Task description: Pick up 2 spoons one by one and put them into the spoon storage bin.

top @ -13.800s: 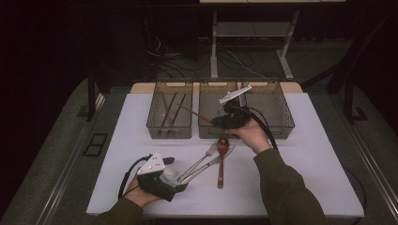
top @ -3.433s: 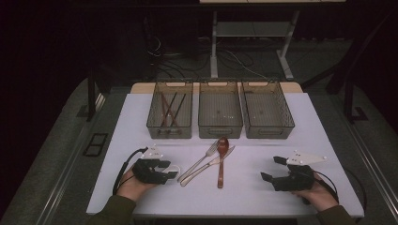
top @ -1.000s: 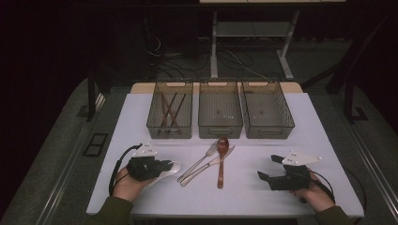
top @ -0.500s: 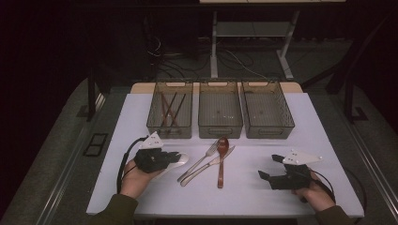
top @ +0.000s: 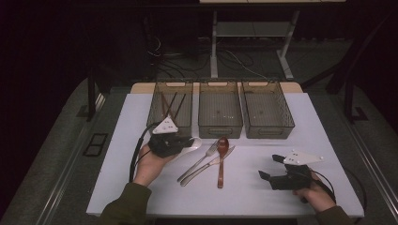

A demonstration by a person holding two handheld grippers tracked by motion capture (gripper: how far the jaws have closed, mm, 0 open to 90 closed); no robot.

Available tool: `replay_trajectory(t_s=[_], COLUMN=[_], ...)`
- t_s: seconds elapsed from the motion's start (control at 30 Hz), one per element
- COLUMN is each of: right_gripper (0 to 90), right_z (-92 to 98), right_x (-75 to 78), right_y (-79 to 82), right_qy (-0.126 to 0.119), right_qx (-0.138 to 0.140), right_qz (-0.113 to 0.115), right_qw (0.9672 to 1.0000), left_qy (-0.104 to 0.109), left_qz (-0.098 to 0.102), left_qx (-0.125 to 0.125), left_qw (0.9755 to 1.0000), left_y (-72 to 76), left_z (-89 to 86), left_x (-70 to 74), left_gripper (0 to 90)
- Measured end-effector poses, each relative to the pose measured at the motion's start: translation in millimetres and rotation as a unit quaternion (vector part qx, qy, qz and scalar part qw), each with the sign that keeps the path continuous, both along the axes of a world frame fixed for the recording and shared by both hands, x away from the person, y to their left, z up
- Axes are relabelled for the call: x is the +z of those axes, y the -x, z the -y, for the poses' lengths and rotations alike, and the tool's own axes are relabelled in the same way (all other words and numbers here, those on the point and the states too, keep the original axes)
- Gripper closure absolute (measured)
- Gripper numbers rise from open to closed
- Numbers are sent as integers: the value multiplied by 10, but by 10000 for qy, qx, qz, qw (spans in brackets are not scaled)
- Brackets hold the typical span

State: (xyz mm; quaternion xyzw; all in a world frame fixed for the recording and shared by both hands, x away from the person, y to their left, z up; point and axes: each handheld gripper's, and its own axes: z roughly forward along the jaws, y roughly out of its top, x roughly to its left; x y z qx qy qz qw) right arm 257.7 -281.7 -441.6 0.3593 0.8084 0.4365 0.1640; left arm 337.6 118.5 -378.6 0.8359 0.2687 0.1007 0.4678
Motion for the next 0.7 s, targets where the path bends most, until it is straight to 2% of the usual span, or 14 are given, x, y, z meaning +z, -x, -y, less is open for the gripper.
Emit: replay_trajectory(t_s=[0.27,0.47,0.6,0.7], right_gripper=[178,178,179,179], right_z=[-3,13,15,17], right_x=[0,8,12,11], right_y=[4,0,2,2], right_qy=[-15,-45,-53,-46], right_qx=[-11,-42,-35,-32], right_qz=[-18,6,7,11], right_qw=[10000,10000,10000,10000], left_qy=[-120,-118,-40,-118], left_qz=[53,111,147,179], left_qx=[-34,-8,56,95], left_qw=[9999,9999,9999,9997], left_y=[-261,-472,-642,-765], left_z=[237,391,496,577], left_x=[69,167,213,228], left_gripper=[831,831,831,831])
